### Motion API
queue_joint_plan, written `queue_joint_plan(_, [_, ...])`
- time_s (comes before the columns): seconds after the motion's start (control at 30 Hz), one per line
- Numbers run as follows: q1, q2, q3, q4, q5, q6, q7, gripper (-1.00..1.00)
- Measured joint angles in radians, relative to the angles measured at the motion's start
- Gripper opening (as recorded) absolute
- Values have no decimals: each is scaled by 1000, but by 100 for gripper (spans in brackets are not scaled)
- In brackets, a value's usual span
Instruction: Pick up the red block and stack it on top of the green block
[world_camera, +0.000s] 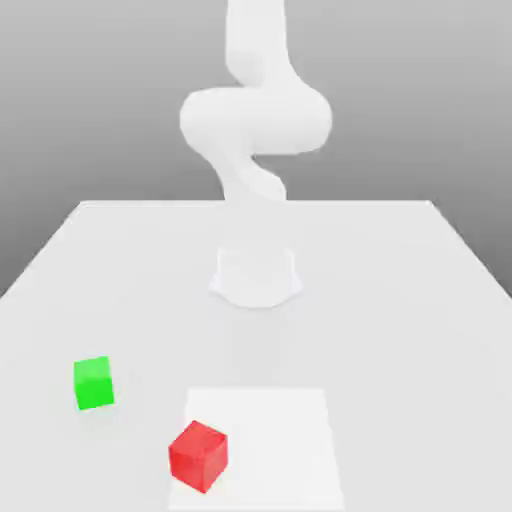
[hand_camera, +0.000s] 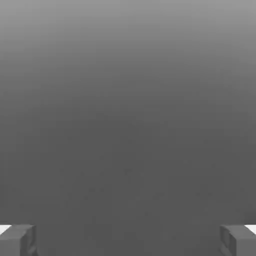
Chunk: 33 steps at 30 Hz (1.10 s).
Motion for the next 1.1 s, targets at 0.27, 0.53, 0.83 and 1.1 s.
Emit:
queue_joint_plan(0.27, [-71,297,22,-81,-32,128,138,0])
queue_joint_plan(0.53, [-117,587,17,-160,-47,254,262,0])
queue_joint_plan(0.83, [-145,911,7,-226,-4,420,337,0])
queue_joint_plan(1.1, [-142,1046,2,-209,-9,533,344,-100])
